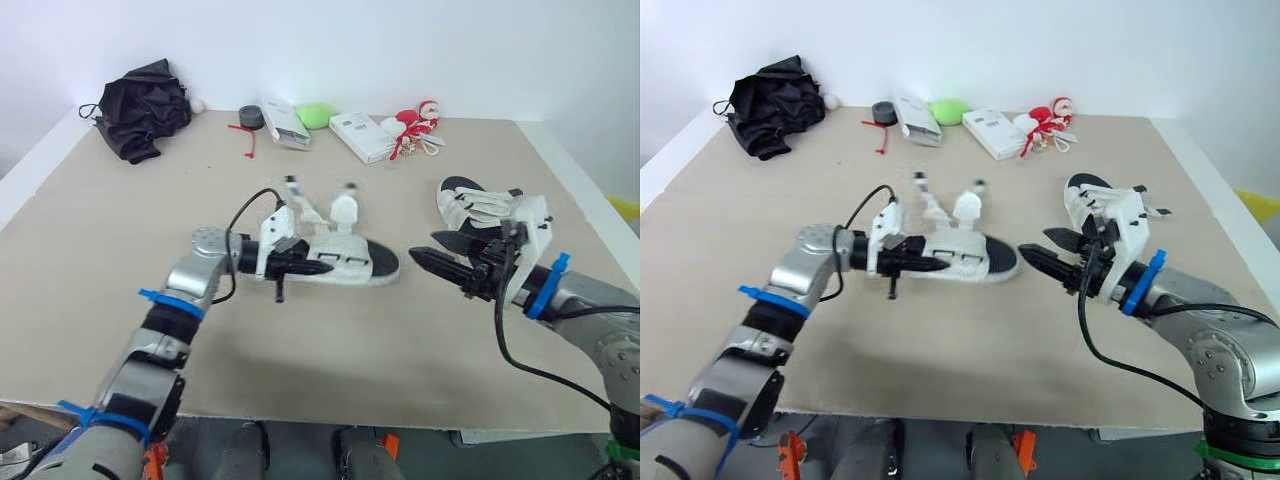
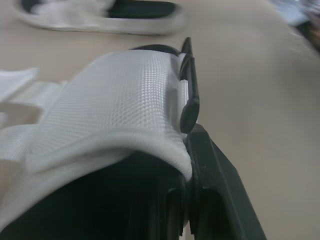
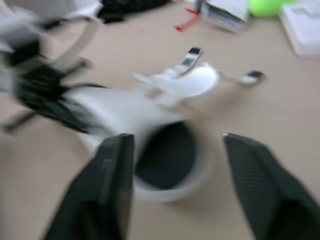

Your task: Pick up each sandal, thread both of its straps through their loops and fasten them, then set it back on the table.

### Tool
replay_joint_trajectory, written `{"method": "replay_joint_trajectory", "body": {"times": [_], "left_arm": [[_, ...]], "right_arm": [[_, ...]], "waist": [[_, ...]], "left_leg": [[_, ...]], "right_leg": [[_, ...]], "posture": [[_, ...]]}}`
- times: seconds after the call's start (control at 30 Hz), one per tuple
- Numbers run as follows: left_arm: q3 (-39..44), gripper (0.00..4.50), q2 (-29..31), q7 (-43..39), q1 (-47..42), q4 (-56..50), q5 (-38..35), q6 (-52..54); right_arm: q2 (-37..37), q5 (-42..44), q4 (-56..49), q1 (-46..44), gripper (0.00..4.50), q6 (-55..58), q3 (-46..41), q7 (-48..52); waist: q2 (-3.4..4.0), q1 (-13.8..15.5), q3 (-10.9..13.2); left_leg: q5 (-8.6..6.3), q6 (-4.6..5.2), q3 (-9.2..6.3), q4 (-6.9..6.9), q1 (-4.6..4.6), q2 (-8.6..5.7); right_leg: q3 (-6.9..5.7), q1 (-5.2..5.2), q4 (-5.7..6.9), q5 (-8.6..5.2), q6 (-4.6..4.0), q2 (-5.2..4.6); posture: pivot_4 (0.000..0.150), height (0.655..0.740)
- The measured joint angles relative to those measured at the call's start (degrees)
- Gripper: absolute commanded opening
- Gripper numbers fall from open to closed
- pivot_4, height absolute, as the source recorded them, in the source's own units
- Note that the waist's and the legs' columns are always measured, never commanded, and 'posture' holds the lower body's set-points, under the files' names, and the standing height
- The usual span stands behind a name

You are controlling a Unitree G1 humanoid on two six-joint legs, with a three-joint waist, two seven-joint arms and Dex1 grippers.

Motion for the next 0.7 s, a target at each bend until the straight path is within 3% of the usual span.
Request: {"method": "replay_joint_trajectory", "body": {"times": [0.03, 0.1, 0.17, 0.23, 0.5, 0.7], "left_arm": [[0.00, 0.00, 0.74, -1.54, 0.52, -0.75, -0.43, 0.27], [-0.69, 0.00, 2.35, -5.89, 3.63, -3.76, -2.12, 1.83], [-0.96, 0.00, 2.31, -5.74, 3.95, -3.77, -2.10, 1.74], [-1.06, 0.00, 2.24, -5.61, 3.97, -3.77, -2.11, 1.73], [-3.28, 0.00, 2.00, -5.16, 8.94, -8.26, -1.32, 0.20], [-3.91, 0.00, 2.35, -4.08, 10.03, -9.69, -0.14, -1.50]], "right_arm": [[-0.10, -0.59, 0.93, 0.28, 1.51, -0.33, -0.04, 0.41], [-1.59, -4.13, 5.23, 2.08, 1.04, -2.88, 1.04, 3.76], [-1.59, -4.42, 5.74, 2.18, 0.39, -3.49, 1.64, 5.34], [-1.59, -4.43, 5.73, 2.18, 0.07, -3.71, 2.13, 5.97], [-4.04, -7.03, 9.67, -2.46, 0.07, -4.23, 11.42, 15.96], [-5.06, -13.59, 15.35, -7.16, 0.07, -7.01, 23.32, 25.58]], "waist": [[0.01, -0.02, 0.00], [0.02, -0.08, -0.01], [0.02, -0.08, -0.01], [0.02, -0.08, 0.00], [0.05, -0.13, -0.03], [0.07, -0.12, -0.04]], "left_leg": [[0.04, 0.06, -0.01, 0.00, 0.01, 0.02], [0.12, 0.15, 0.01, 0.07, 0.05, 0.02], [0.16, 0.20, 0.02, 0.16, 0.03, 0.02], [0.17, 0.21, 0.02, 0.19, 0.03, 0.03], [0.20, 0.23, 0.08, 0.24, 0.07, 0.06], [0.19, 0.23, 0.10, 0.23, 0.09, 0.05]], "right_leg": [[0.00, 0.01, 0.00, -0.01, 0.01, 0.01], [-0.01, 0.05, 0.01, -0.02, 0.16, 0.02], [0.01, 0.07, 0.01, -0.01, 0.29, 0.01], [0.01, 0.07, 0.01, 0.01, 0.29, 0.02], [0.05, 0.09, 0.01, 0.07, 0.27, 0.02], [0.06, 0.10, 0.00, 0.05, 0.30, 0.02]], "posture": [[0.150, 0.7380], [0.150, 0.7380], [0.150, 0.7380], [0.150, 0.7380], [0.150, 0.7380], [0.150, 0.7380]]}}
